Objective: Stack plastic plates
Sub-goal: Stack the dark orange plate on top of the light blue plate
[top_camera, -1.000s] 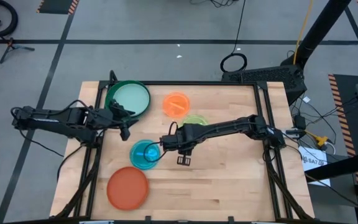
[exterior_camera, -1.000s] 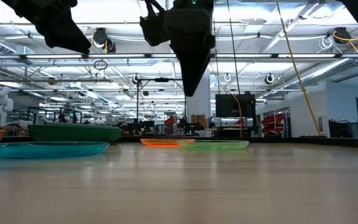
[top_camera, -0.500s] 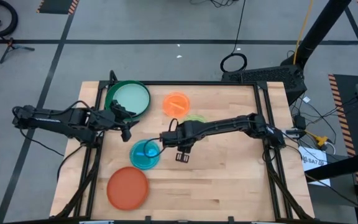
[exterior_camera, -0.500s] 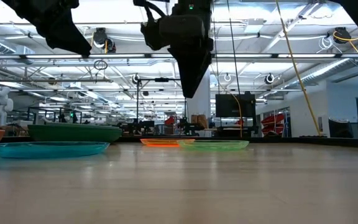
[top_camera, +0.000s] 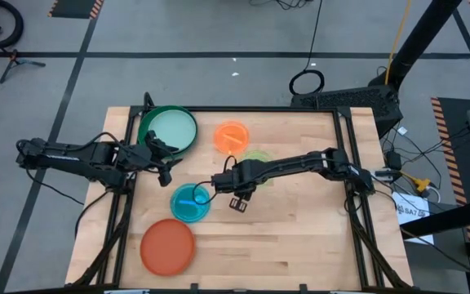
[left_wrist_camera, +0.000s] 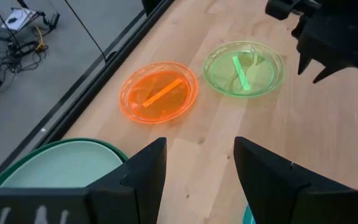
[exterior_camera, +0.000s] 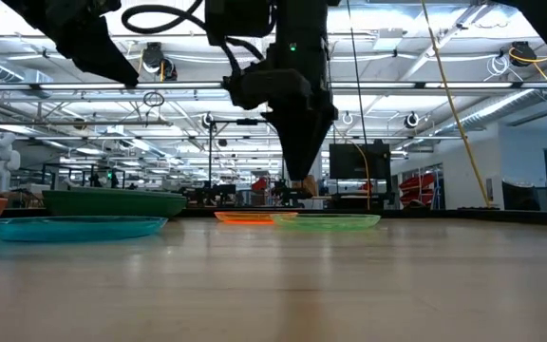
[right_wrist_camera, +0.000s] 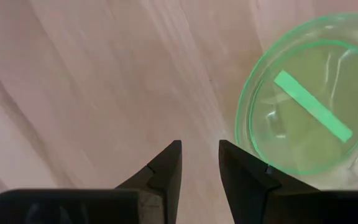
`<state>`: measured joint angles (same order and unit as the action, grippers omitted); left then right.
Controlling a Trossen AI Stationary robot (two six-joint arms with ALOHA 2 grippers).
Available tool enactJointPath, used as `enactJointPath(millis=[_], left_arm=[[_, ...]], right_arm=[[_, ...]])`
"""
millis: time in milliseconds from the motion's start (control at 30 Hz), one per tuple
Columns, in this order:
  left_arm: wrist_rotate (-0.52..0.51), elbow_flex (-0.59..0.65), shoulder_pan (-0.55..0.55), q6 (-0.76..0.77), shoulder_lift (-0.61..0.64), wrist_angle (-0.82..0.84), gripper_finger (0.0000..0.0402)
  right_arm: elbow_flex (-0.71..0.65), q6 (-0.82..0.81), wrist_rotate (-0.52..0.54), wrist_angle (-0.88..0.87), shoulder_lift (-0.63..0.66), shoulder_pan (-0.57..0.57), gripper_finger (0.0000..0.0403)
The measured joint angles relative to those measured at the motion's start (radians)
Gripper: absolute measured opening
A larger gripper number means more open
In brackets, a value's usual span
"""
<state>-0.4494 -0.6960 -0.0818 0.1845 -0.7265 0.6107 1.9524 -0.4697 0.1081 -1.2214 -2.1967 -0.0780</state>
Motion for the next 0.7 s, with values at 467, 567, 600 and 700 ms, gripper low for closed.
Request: enactJointPath(millis=[467, 567, 600, 700], left_arm=[[0.000, 0.000, 0.000, -0.029, 0.000, 0.000, 0.0193], [0.000, 0.000, 0.000, -0.028, 0.000, -0.001, 0.0193], [0.000, 0.000, 0.000, -0.026, 0.000, 0.000, 0.0193], [0.000, 0.000, 0.000, -0.022, 0.000, -0.001, 0.0193]], right_arm=[[-0.226, 0.289, 0.067, 0.122, 0.028, -0.003, 0.0100], [-0.258, 0.300, 0.116, 0.158, 0.035, -0.002, 0.0100], [-0.260, 0.301, 0.136, 0.155, 0.035, -0.002, 0.0100], [-0.261, 0.303, 0.198, 0.141, 0.035, 0.002, 0.0100]])
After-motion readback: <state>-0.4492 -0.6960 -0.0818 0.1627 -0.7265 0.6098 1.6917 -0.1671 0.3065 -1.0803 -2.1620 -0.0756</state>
